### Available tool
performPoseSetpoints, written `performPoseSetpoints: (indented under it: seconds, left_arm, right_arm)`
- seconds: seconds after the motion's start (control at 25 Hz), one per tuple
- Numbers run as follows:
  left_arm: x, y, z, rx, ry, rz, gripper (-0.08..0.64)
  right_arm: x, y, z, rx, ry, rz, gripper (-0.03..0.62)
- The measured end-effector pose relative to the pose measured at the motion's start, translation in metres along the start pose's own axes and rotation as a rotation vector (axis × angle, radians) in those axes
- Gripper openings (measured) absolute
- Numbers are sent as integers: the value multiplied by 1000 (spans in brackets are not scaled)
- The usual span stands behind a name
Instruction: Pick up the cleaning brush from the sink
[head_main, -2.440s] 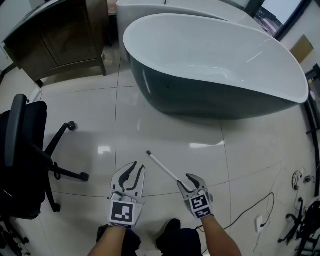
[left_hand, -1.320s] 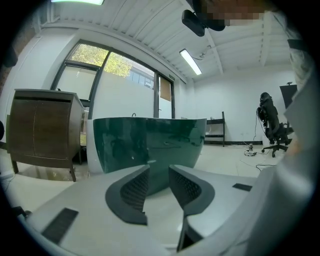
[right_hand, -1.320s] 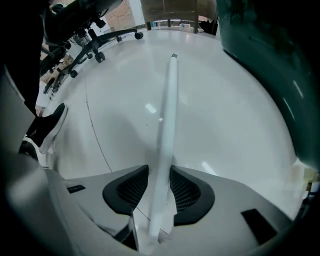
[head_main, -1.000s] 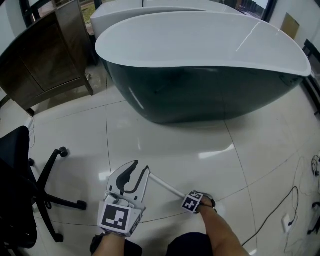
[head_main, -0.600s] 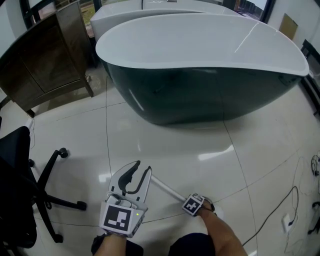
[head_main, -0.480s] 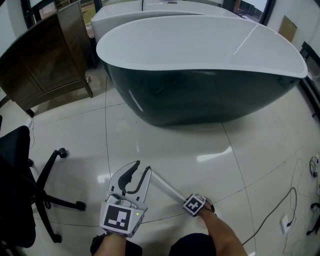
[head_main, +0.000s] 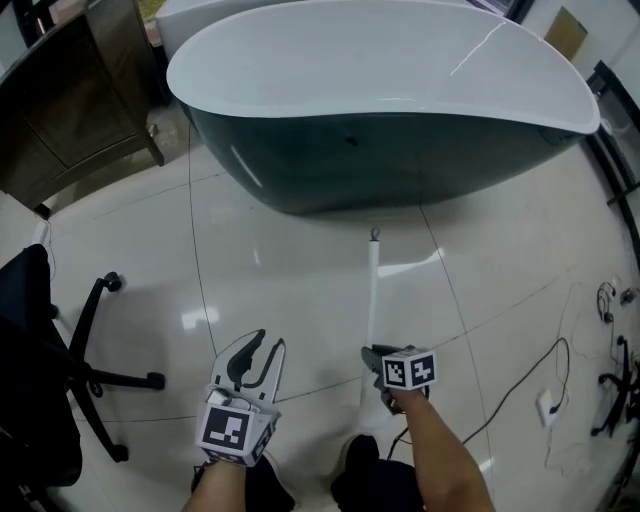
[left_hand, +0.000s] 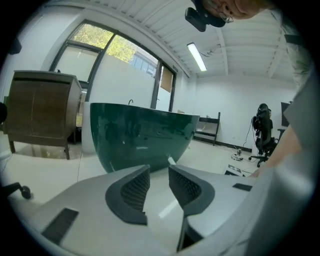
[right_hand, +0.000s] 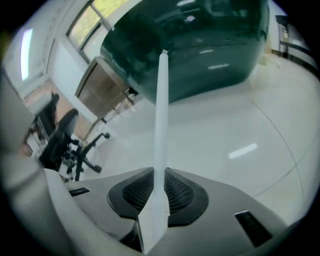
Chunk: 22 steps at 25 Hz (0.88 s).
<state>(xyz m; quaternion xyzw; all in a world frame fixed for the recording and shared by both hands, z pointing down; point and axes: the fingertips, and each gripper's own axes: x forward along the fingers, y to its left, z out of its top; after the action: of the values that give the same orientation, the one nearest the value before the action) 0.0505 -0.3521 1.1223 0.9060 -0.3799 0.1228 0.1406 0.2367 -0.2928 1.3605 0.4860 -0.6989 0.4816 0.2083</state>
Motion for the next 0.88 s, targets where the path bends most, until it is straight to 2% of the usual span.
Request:
performPoseSetpoints:
  seconds: [0.16, 0.24, 0.32, 0.4, 0.56, 0.68, 0.88]
  left_arm:
    - [-45, -21, 10, -98, 68, 38, 107]
    - [-73, -24, 29, -94, 113, 54, 107]
    - [-105, -26, 66, -67, 146, 64, 107]
    - [-135, -30, 120, -34, 155, 75, 107]
    - [-195, -46, 263, 19, 143, 91, 107]
    - [-244, -73, 373, 47, 136, 87, 107]
    - [-331, -121, 524, 67, 120, 56, 107]
  right_arm:
    - [-87, 37, 40, 157, -155, 22, 58]
    - [-130, 60, 63, 189, -202, 24, 58]
    - [-176, 87, 89, 216, -245, 29, 58]
    - [-234, 116, 119, 254, -299, 32, 58]
    - [-375, 192, 191, 359, -435, 66, 58]
    - [-493, 255, 243, 426, -552, 98, 58]
    - [-667, 356, 309, 499, -722, 132, 58]
